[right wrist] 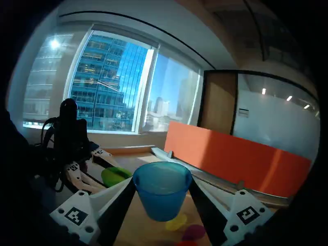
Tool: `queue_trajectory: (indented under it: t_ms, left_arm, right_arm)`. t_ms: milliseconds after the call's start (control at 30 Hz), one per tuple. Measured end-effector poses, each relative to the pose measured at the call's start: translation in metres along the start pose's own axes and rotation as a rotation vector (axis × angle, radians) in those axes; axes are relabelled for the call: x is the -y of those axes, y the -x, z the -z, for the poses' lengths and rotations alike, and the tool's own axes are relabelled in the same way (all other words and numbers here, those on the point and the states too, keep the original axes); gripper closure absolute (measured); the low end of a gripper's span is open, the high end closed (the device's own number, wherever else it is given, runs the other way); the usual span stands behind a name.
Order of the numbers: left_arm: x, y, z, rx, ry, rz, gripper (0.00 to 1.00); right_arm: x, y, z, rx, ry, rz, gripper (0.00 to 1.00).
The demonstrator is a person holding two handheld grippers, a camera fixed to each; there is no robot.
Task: Pour water
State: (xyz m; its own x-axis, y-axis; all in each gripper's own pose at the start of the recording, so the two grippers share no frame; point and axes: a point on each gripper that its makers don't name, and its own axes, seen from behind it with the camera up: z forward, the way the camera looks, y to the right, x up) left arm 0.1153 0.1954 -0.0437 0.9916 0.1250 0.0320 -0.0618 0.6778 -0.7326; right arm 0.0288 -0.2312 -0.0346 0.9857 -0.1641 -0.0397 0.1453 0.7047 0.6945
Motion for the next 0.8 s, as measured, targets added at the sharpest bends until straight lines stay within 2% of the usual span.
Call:
queue_trajectory:
  t_ms: [267, 567, 800]
  left_arm:
    - [0.015, 0.023, 0.004, 0.061, -0.031, -0.016, 0.14]
    - [0.022, 0.049, 0.006, 0.129, -0.034, -0.017, 0.14]
    - [0.026, 0.077, 0.004, 0.203, -0.036, -0.023, 0.14]
  right_arm:
    - [-0.009, 0.036, 0.010, 0.042, 0.010, -0.019, 0.10]
    - [-0.005, 0.071, 0.011, 0.078, -0.014, -0.037, 0.09]
    - [-0.002, 0.094, 0.011, 0.107, -0.043, -0.048, 0.09]
